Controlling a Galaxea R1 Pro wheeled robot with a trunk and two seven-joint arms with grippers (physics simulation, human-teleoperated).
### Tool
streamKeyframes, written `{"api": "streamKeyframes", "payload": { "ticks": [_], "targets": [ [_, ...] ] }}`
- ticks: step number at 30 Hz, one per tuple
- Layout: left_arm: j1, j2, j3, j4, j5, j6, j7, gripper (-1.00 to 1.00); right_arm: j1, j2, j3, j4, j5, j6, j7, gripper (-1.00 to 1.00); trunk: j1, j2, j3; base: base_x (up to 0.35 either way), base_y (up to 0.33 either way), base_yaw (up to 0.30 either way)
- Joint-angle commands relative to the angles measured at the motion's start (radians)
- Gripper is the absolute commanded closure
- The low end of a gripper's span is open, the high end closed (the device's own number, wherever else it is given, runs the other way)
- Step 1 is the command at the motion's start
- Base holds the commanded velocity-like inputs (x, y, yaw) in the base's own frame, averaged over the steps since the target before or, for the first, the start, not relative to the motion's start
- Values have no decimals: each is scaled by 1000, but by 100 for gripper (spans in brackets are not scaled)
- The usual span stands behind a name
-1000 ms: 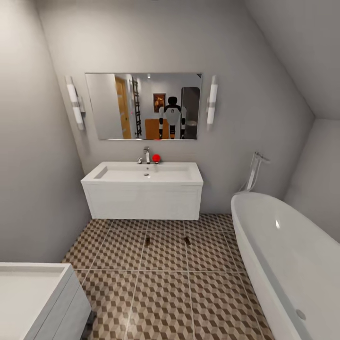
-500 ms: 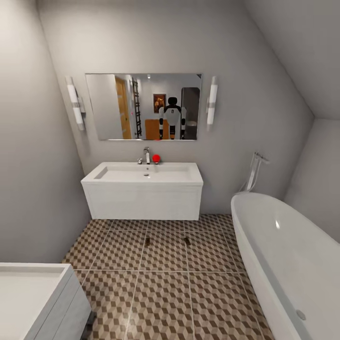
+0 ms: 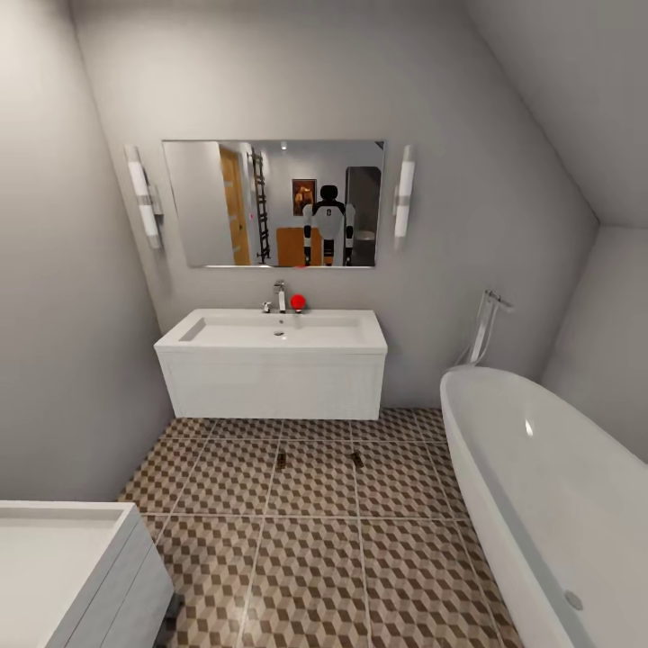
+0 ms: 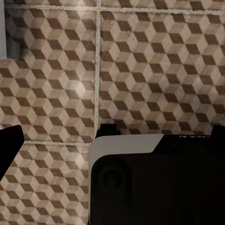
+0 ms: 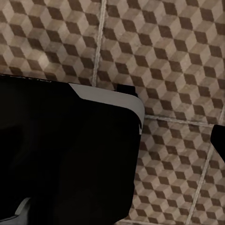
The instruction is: Take the four mousetraps from the cabinet in the bathroom and place them on the bathroom floor. Make sure all four end up on the same floor surface, and ensure that at least two of them are either under or directly next to the same bathroom sink.
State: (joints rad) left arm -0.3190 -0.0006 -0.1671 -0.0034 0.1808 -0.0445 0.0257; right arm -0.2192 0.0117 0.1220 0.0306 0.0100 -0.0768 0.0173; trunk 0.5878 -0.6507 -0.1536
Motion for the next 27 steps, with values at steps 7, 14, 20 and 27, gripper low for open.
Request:
{"api": "streamKeyframes", "payload": {
  "ticks": [7, 14, 20, 27],
  "targets": [
    [0, 1, -8, 0, 9, -3, 2, -100, 0, 2, 6, 4, 1, -5, 14, -100, 0, -1, -2, 0, 0, 0],
    [0, -1, -9, 0, 9, -3, 2, -100, 5, 3, 6, 3, 2, -10, 15, -100, 0, -1, -2, 0, 0, 0],
    [0, -1, -8, 0, 9, -2, 2, -100, 9, 4, 6, 3, 1, -15, 14, -100, 0, -1, -2, 0, 0, 0],
    [0, -1, -9, 0, 9, -2, 2, -100, 10, 4, 4, 3, -3, -17, 13, -100, 0, -1, -1, 0, 0, -23]
  ]
}}
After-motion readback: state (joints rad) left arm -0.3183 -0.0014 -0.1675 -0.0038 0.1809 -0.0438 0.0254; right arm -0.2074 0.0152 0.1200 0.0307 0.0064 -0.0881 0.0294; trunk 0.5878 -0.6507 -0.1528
